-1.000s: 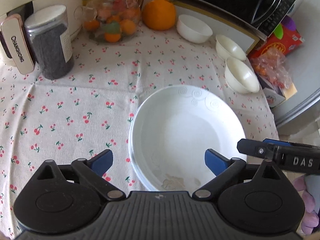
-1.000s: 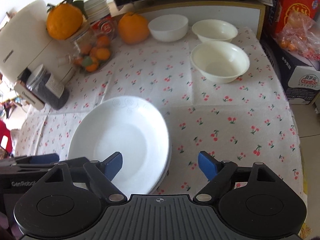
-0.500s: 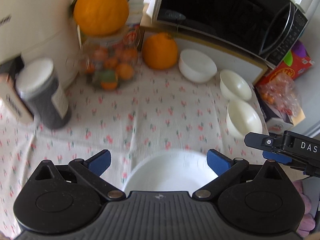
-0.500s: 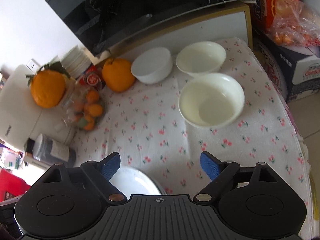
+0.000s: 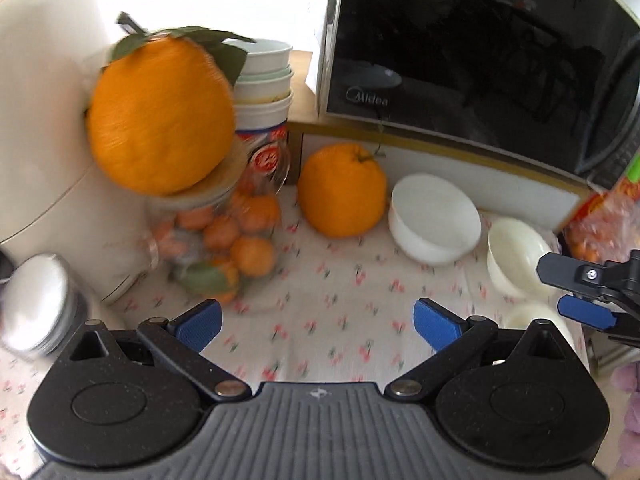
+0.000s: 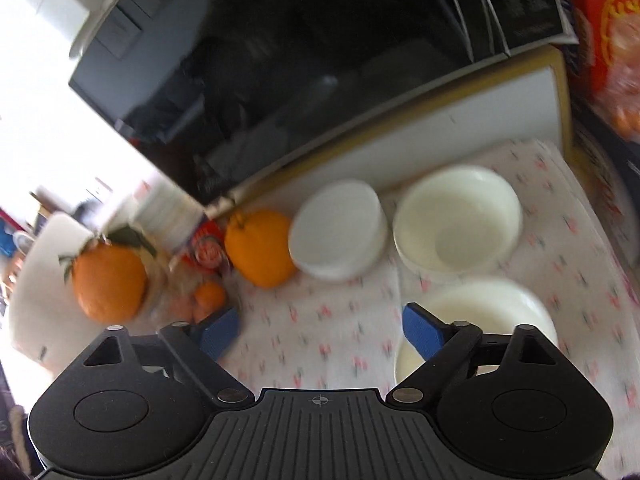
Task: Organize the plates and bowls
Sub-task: 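Move both grippers to the small white bowl beside the microwave, then close the left gripper on the white bowl rim while the right gripper grips its opposite rim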
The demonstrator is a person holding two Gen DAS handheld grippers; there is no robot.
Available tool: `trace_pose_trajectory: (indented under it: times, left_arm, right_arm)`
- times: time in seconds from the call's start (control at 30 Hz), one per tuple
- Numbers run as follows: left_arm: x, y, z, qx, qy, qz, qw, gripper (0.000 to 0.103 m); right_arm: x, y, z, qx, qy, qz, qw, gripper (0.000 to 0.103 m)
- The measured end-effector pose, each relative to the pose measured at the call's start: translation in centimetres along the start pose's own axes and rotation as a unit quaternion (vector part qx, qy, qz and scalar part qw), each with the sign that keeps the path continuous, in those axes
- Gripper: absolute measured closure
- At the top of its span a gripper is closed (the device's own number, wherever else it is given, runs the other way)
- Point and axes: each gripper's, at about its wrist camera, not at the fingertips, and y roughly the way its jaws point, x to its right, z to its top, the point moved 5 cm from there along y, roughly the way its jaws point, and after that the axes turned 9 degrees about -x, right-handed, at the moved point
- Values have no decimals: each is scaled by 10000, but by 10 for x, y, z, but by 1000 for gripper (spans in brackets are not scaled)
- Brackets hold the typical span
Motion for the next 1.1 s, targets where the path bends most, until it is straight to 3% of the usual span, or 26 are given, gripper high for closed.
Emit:
trace_pose_trajectory:
  times: [0.13, 0.3, 0.47, 0.63, 0.77, 0.9, 0.97, 1.1]
  left_arm:
    - [12, 23, 14, 187, -69, -135, 9997, 1]
    - [31, 48, 25, 370, -222, -600, 9973, 3]
    - [52, 75, 34, 388, -251, -1094, 9929, 19]
    - [64, 93, 36, 481, -205, -1315, 9899, 37]
    - [65, 99, 35, 550, -319, -1307, 9894, 49]
    - [64, 100, 30, 590, -504, -1325, 9881, 56]
    - [63, 101, 29, 564, -554, -1321, 9881, 67]
    - [63, 100, 31, 563, -648, -1267, 9882, 75]
  right_arm:
    - [12, 20, 19, 96, -107, 291, 9995, 10]
    - [13, 37, 43, 251, -395, 421, 9980, 10]
    - [19, 54, 56, 419, -591, 433, 9964, 10]
    - [25, 70, 65, 486, -566, 426, 9963, 16]
    - [30, 82, 69, 458, -474, 320, 9973, 30]
    - [36, 82, 69, 475, -508, 154, 9975, 62]
    - [39, 83, 68, 493, -492, 99, 9975, 69]
    - [43, 89, 67, 492, -416, 6, 9979, 79]
